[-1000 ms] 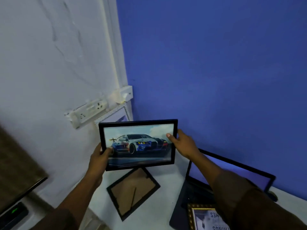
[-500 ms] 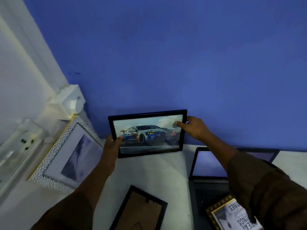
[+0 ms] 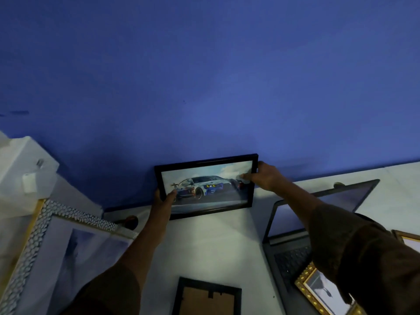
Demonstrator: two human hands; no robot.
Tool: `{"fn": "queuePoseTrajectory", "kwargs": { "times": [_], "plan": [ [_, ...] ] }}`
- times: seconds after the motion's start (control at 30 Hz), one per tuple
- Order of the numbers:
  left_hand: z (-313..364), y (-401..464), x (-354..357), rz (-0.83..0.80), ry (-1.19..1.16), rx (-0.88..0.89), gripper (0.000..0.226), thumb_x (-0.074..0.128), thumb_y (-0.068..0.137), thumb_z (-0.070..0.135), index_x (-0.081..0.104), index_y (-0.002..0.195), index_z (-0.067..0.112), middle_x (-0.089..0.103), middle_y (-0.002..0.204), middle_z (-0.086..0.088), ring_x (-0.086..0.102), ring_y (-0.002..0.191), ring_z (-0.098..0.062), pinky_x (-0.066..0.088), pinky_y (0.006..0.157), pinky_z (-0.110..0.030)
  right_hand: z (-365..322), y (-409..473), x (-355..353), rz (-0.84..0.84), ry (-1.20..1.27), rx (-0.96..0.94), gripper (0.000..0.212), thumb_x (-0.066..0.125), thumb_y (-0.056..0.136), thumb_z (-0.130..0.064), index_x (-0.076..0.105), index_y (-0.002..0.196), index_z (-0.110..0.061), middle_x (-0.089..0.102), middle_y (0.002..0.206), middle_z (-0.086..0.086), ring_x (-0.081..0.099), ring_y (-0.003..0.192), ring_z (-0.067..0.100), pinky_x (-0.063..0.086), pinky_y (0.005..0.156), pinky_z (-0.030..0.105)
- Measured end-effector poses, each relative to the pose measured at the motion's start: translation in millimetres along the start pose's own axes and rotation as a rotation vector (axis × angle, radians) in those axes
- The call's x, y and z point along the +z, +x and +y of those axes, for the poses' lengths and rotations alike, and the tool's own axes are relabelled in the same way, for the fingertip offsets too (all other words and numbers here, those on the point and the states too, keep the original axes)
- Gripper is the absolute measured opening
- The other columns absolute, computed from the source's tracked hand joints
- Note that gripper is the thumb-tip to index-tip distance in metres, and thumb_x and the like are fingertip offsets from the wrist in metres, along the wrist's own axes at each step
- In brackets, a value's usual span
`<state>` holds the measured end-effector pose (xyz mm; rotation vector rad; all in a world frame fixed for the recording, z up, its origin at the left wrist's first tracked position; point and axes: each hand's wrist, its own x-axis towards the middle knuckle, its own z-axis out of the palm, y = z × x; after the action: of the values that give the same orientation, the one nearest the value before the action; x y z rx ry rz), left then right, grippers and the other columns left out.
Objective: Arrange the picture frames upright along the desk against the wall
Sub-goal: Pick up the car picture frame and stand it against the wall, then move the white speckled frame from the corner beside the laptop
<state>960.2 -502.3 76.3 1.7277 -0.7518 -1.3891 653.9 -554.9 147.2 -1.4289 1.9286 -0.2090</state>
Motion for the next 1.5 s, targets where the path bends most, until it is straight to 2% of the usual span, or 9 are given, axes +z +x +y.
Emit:
{"fn": "queuePoseTrajectory", "kwargs": {
  "times": [0.2,0.33,0.47,0.6,0.83,1.1,1.23,1.37,1.5],
  "plan": [
    [-7.8,18.3,-0.4,0.002,0.029,-0.026,0.081,0.061,0.094,0.041,0.016,0.159,0.023,0.029,0.162,-0.006,0.034,0.145,-0.030,0.032,0.117,-0.047,-0.3,14.3,5.4,-0.014,0.097,0.031,0.057,0.074,0.085,-0.046,0.063,0.130,-0.011,0.068,0.127,0.011,0.064,0.112,0.028,0.048,0.083,0.029],
    [-9.2,19.6,6.8,0.054,0.022,-0.005,0.073,0.060,0.096,0.036,0.022,0.156,0.022,0.039,0.155,-0.010,0.042,0.138,-0.032,0.038,0.112,-0.046,3.6,15.2,9.5,0.010,0.149,0.059,0.060,0.075,0.085,-0.044,0.060,0.131,-0.009,0.066,0.129,0.013,0.062,0.110,0.029,0.047,0.080,0.028],
    [-10.5,15.1,9.8,0.155,-0.013,-0.018,0.085,0.066,0.091,0.040,0.018,0.158,0.018,0.034,0.158,-0.013,0.039,0.140,-0.034,0.037,0.115,-0.046,1.3,12.6,7.4,0.067,0.202,0.107,0.059,0.075,0.086,-0.042,0.056,0.129,-0.007,0.064,0.126,0.014,0.057,0.095,0.024,0.044,0.061,0.025],
    [-21.8,-4.3,5.6,0.211,-0.057,-0.034,0.079,0.068,0.092,0.028,0.023,0.154,0.010,0.041,0.152,-0.016,0.045,0.134,-0.033,0.039,0.103,-0.034,-3.2,-2.3,9.5,0.159,0.232,0.089,0.065,0.076,0.084,-0.042,0.049,0.131,-0.006,0.062,0.128,0.018,0.061,0.111,0.034,0.052,0.089,0.040],
    [-52.1,-78.5,-21.8,0.357,-0.004,-0.157,0.088,0.071,0.085,0.044,0.028,0.155,0.014,0.034,0.159,-0.011,0.040,0.139,-0.032,0.033,0.117,-0.046,-16.5,-67.7,24.2,0.342,0.194,-0.227,0.088,0.068,0.093,-0.028,0.015,0.157,-0.002,0.027,0.158,0.023,0.033,0.144,0.037,0.032,0.115,0.040],
    [-103.3,-193.7,-47.0,0.464,-0.376,-0.091,0.106,0.078,0.065,0.049,0.031,0.153,0.014,0.049,0.144,-0.007,0.051,0.123,-0.028,0.041,0.105,-0.037,-41.4,-128.7,59.5,0.023,0.082,-0.487,0.083,0.060,0.097,-0.040,0.016,0.159,-0.007,0.030,0.159,0.022,0.040,0.140,0.039,0.037,0.111,0.042],
    [-116.0,-252.5,-62.8,0.552,-0.425,-0.042,0.065,0.071,0.090,0.022,0.040,0.146,0.013,0.051,0.144,-0.007,0.053,0.109,-0.021,0.039,0.100,-0.033,-64.3,-154.0,80.0,-0.120,0.077,-0.611,0.078,0.063,0.095,-0.041,0.026,0.156,-0.008,0.034,0.159,0.019,0.038,0.143,0.035,0.033,0.115,0.041],
    [-128.9,-285.9,-89.8,0.702,-0.376,-0.141,0.074,0.067,0.092,0.035,0.029,0.151,0.012,0.046,0.142,-0.009,0.050,0.111,-0.025,0.043,0.091,-0.035,-96.8,-172.8,100.1,-0.241,0.040,-0.758,0.066,0.061,0.097,-0.039,0.037,0.150,-0.011,0.051,0.146,0.016,0.050,0.131,0.032,0.038,0.097,0.030],
    [-132.0,-296.0,-113.3,0.724,-0.322,-0.128,0.052,0.066,0.092,0.035,0.043,0.134,0.015,0.055,0.123,-0.013,0.053,0.097,-0.022,0.044,0.077,-0.032,-124.6,-175.7,124.2,-0.335,0.001,-0.785,0.074,0.063,0.096,-0.038,0.029,0.156,-0.011,0.039,0.157,0.016,0.043,0.140,0.032,0.037,0.111,0.036]
  ]
}}
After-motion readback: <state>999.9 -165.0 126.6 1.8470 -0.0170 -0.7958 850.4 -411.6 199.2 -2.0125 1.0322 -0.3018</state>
